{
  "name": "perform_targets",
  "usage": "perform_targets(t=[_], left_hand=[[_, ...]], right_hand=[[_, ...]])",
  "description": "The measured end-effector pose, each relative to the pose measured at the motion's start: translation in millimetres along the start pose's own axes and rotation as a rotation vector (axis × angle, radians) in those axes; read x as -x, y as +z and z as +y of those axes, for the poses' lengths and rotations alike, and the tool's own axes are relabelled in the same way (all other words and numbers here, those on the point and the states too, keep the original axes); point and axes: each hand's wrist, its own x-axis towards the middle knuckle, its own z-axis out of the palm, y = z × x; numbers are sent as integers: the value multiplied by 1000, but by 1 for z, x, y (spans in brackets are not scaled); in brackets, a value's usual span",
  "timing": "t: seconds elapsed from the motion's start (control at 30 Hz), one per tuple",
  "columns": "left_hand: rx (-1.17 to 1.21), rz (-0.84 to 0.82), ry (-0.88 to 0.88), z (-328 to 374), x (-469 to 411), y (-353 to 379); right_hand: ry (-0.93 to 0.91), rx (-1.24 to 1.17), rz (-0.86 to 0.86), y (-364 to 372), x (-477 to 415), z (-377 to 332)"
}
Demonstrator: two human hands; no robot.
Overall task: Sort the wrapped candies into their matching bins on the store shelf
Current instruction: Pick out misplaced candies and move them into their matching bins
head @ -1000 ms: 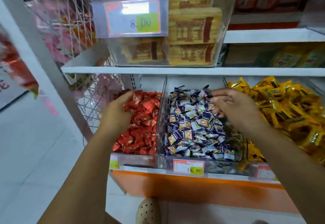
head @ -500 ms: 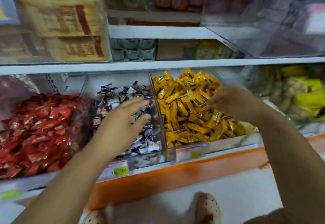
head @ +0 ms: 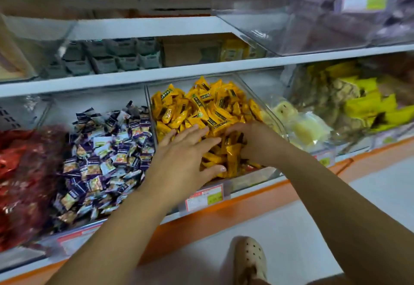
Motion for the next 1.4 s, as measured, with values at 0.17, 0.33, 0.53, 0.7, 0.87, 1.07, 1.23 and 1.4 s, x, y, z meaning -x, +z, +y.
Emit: perform_targets(t=[0.17, 0.33, 0.53, 0.7, 0.87, 1.07, 1.23, 1.4], left_hand=[[-74, 16, -50, -2, -8, 3], [-184, -31, 18, -2, -9, 6], [-160, -55, 87, -1, -8, 7], [-61, -228, 93, 14, -10, 19], [-10, -182, 52, 9, -10, 16], [221, -57, 30, 3, -10, 11], [329, 123, -34, 9, -17, 11], [644, 231, -73, 12, -19, 7]], right_hand=[[-12, -561, -59, -10, -6, -21], [69, -326, -183, -58, 16, -6], [44, 300, -413, -22, 15, 3], [-5, 412, -365, 1, 4, 5], [72, 253, -295, 4, 5, 8], [148, -286, -126, -20, 19, 16], [78, -430, -56, -29, 26, -1], [25, -596, -103, -32, 26, -16]])
